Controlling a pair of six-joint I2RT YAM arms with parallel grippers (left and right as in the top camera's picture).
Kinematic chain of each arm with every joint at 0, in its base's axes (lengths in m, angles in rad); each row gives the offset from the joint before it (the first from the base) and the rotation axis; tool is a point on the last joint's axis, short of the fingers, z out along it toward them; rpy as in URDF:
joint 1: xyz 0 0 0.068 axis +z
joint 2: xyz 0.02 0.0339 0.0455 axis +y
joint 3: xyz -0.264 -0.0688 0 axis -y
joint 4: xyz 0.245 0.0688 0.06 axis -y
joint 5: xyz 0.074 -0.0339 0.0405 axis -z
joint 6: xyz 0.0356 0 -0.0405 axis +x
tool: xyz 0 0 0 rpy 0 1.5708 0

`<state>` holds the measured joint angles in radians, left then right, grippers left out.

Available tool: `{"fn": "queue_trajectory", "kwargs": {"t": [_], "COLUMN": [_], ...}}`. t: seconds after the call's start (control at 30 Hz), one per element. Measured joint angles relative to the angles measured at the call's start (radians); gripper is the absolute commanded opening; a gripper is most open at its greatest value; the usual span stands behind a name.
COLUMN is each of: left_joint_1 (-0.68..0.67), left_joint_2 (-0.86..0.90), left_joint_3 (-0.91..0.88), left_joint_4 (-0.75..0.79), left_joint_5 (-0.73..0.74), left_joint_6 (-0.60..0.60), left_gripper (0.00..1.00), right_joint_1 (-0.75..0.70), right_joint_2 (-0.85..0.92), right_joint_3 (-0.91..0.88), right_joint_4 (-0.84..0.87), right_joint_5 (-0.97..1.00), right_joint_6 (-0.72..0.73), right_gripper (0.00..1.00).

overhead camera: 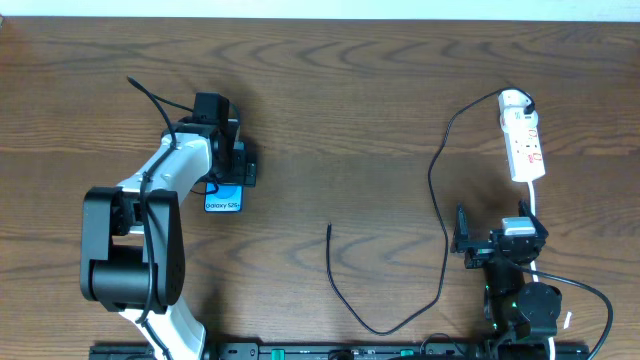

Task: Plug charger to phone and switch on socket
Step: 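Close the left gripper on the phone's top end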

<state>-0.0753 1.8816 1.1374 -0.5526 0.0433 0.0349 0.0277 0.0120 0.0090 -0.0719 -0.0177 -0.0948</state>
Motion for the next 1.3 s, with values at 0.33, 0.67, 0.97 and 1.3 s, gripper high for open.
{"fn": "queue_trajectory", "kwargs": {"t": [0.33, 0.67, 0.97, 1.3], "left_joint_1": [0.0, 0.0, 0.0, 0.0], "left_joint_2": [0.0, 0.0, 0.0, 0.0], "left_joint_3": [-0.011, -0.012, -0.013, -0.014], "left_joint_4": [0.003, 0.005, 0.009, 0.01], "left_joint_5": [0.003, 0.003, 0.004, 0.004], "left_joint_6": [0.0, 0.004, 0.015, 0.015], "left_gripper": [0.95, 0.95, 0.95, 0.95], "right_joint_1": [0.0, 0.0, 0.0, 0.0], "right_joint_2": [0.0, 0.0, 0.0, 0.0], "right_joint_3": [0.0, 0.0, 0.0, 0.0], "right_joint_4": [0.0, 0.0, 0.0, 0.0], "right_joint_5": [0.0, 0.0, 0.0, 0.0], "right_joint_6": [0.0, 0.0, 0.0, 0.0], "right_gripper": [0.99, 0.99, 0.99, 0.99]}}
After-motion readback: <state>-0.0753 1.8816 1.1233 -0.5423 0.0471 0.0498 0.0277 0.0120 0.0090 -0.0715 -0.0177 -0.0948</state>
